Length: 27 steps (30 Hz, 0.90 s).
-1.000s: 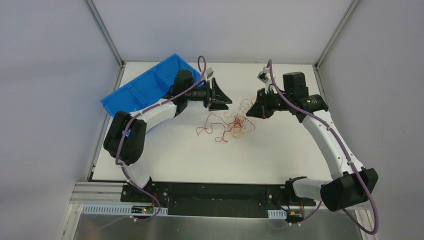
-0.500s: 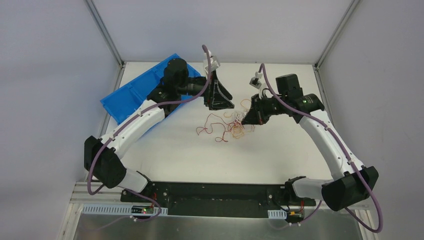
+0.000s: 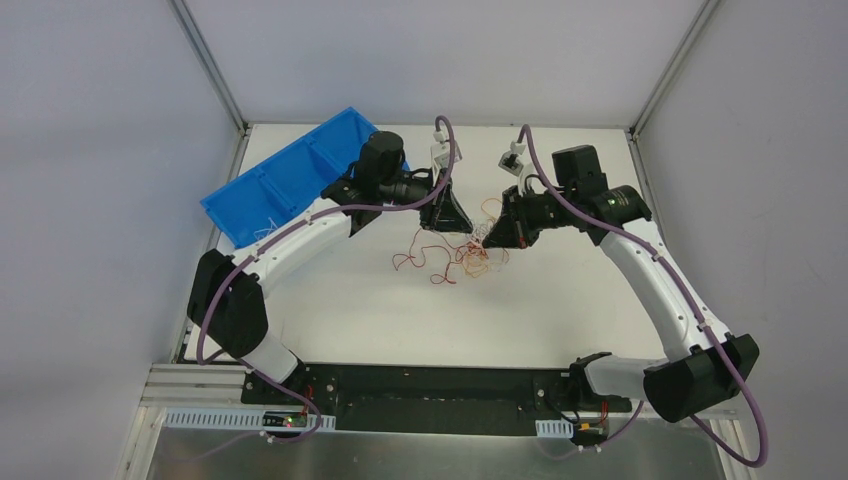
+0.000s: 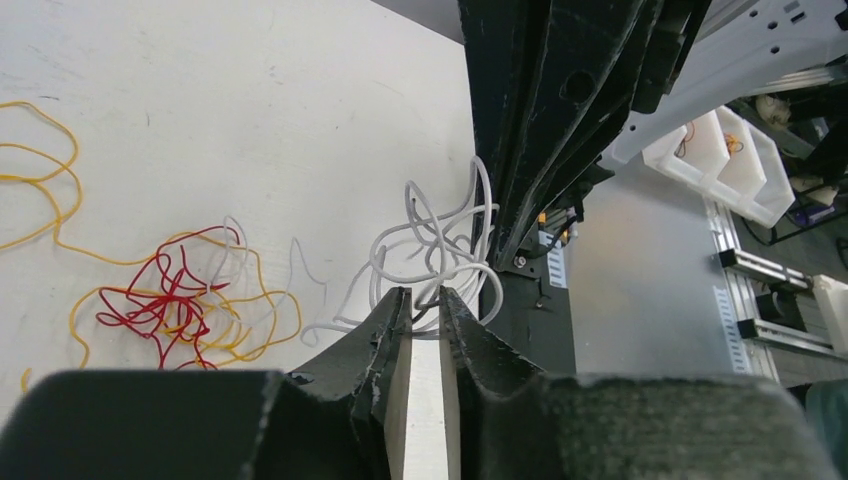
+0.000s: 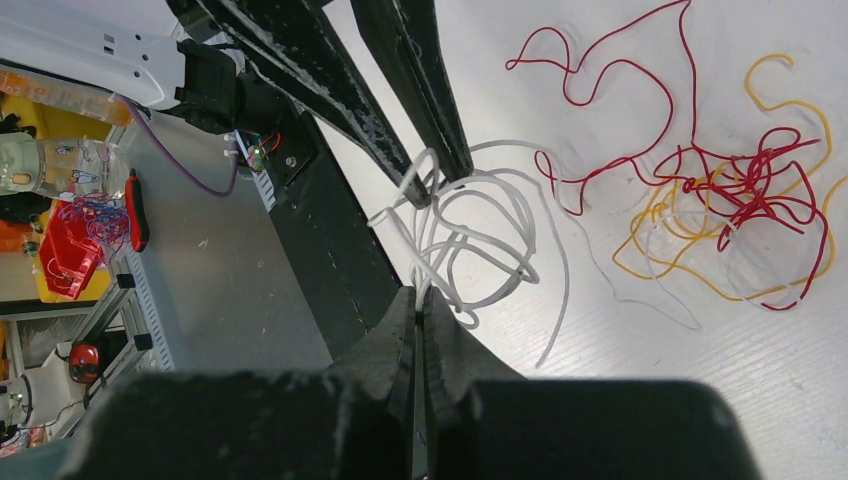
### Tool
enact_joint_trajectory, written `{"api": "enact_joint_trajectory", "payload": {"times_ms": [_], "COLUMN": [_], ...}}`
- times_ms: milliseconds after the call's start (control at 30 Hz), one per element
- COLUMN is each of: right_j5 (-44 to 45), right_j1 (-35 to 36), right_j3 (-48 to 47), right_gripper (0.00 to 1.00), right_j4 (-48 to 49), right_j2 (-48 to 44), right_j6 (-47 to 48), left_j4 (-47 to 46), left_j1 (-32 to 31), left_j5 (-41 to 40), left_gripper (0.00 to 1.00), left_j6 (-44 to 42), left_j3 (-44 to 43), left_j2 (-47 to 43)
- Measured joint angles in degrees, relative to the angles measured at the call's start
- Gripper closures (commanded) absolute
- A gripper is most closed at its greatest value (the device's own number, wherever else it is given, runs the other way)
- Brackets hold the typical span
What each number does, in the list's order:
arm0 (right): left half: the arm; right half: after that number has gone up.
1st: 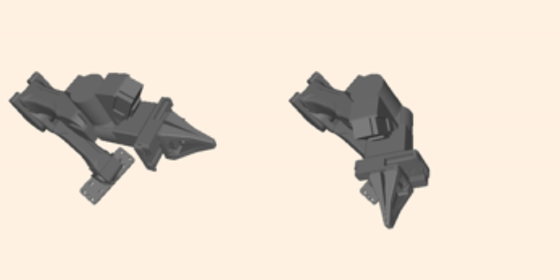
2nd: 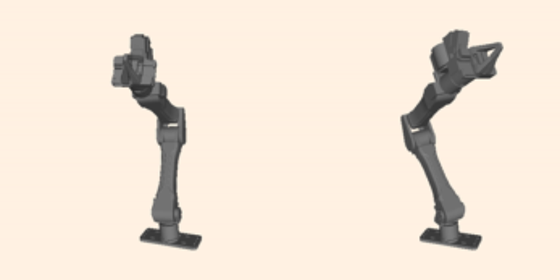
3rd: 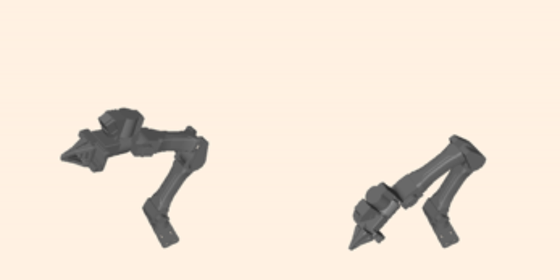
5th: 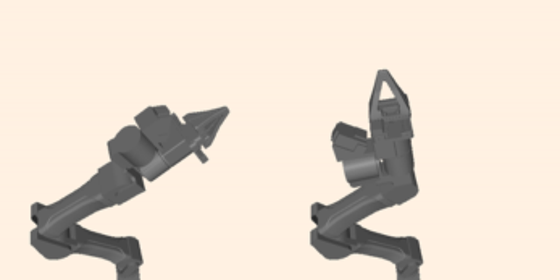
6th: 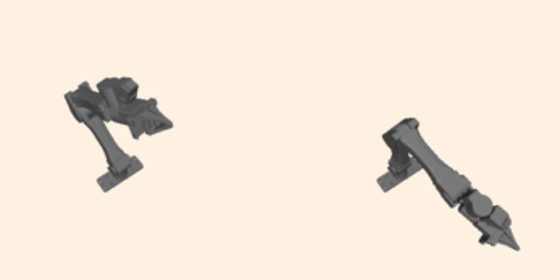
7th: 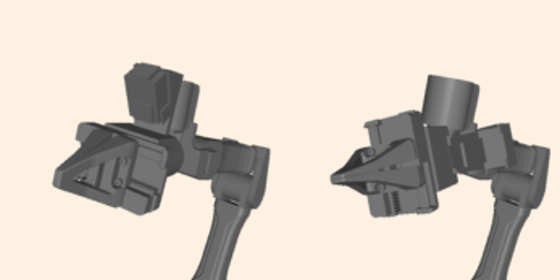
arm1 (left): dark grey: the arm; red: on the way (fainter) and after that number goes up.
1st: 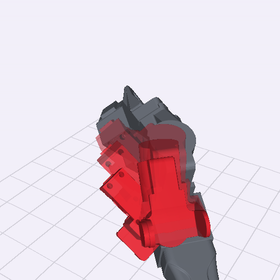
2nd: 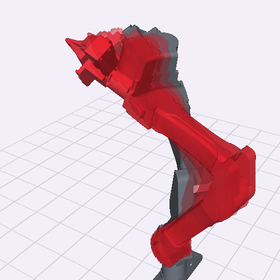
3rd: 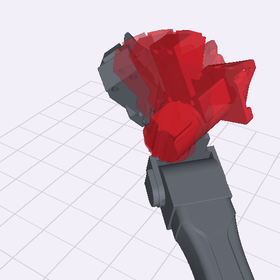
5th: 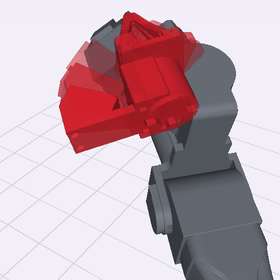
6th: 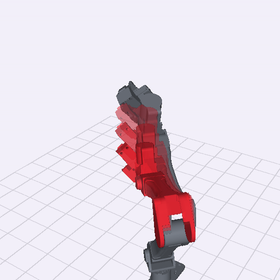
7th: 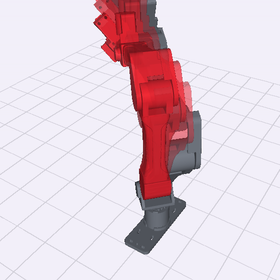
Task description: Untangle the cables
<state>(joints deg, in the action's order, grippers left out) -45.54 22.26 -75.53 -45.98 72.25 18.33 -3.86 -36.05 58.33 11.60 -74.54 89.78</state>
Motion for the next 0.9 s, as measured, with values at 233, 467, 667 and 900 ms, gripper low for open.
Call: {"api": "enact_joint_trajectory", "payload": {"times_ms": [233, 467, 667, 900], "right_j5": [0.1, 0.2, 0.6, 1.1], "right_j1": [0.0, -2.4, -10.3, -16.4], "right_j3": [0.0, 0.0, 2.4, 4.5], "right_gripper": [1.0, 1.0, 1.0, 1.0], "right_j4": [-0.3, -0.6, -3.4, -8.0], "right_j2": [0.0, -0.5, -2.3, -2.5], "right_j6": [0.0, 1.4, 4.5, 7.5], "left_j4": [-2.6, -5.6, -8.0, -8.9], "left_j1": [0.0, 2.4, 14.2, 24.9], "left_j5": [1.3, 1.1, -3.7, -8.0], "left_gripper": [1.0, 1.0, 1.0, 0.52], "left_j6": [1.1, 7.2, 16.4, 22.0], "left_j3": [1.2, 1.2, 1.2, -1.9], "left_j2": [-0.1, -1.4, -3.3, -3.7]}}
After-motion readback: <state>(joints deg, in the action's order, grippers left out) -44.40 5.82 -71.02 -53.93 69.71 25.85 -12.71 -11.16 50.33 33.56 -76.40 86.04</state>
